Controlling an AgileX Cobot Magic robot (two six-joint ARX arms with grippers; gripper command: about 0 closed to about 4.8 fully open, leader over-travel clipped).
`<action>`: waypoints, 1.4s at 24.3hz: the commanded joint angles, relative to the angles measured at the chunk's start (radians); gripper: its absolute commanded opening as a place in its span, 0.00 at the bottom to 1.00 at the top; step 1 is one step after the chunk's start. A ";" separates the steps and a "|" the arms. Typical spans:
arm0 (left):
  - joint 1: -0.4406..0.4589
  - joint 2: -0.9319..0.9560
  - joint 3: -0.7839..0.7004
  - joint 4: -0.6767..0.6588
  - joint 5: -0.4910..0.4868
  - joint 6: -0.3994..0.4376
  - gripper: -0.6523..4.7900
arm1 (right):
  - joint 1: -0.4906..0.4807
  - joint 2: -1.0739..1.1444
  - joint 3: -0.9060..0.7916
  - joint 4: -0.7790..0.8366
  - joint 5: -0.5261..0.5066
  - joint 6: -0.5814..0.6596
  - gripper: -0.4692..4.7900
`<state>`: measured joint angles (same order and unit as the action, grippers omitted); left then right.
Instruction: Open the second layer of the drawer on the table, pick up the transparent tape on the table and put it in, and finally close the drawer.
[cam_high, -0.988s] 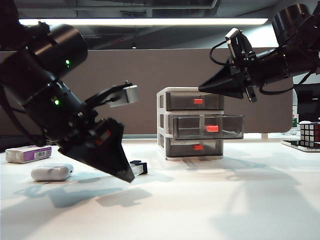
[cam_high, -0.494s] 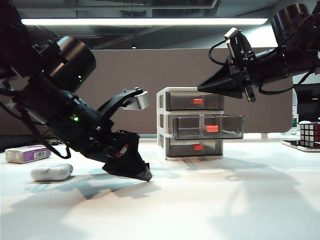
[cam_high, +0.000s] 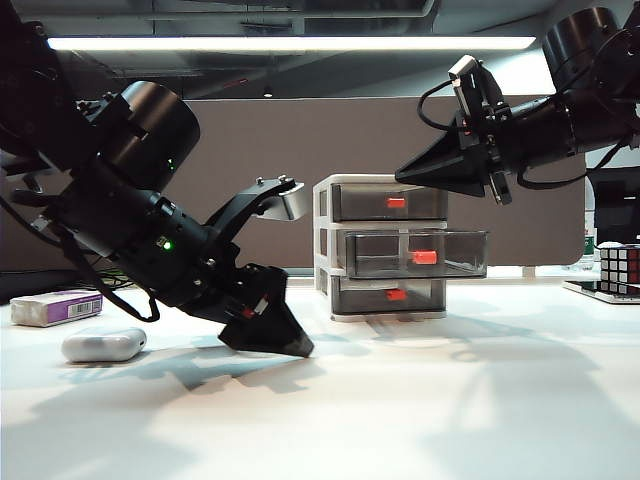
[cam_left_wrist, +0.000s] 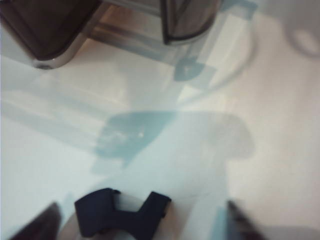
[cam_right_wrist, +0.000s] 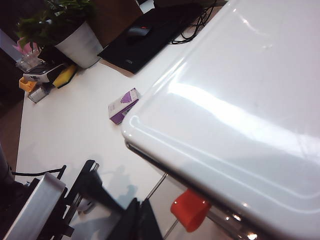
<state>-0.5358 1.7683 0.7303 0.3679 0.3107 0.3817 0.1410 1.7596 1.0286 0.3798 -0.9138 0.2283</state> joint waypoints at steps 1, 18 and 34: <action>0.003 0.007 -0.003 -0.024 -0.023 0.012 0.30 | 0.001 -0.004 0.004 0.013 -0.005 0.002 0.08; 0.002 -0.299 -0.003 -0.137 -0.060 0.001 0.20 | 0.002 -0.004 0.004 0.013 -0.005 0.000 0.08; -0.045 -0.196 0.295 -0.126 0.095 -0.080 0.20 | 0.002 -0.004 0.007 0.022 0.010 0.001 0.08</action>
<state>-0.5705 1.5551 1.0042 0.2283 0.3935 0.3115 0.1410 1.7596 1.0309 0.3847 -0.9058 0.2279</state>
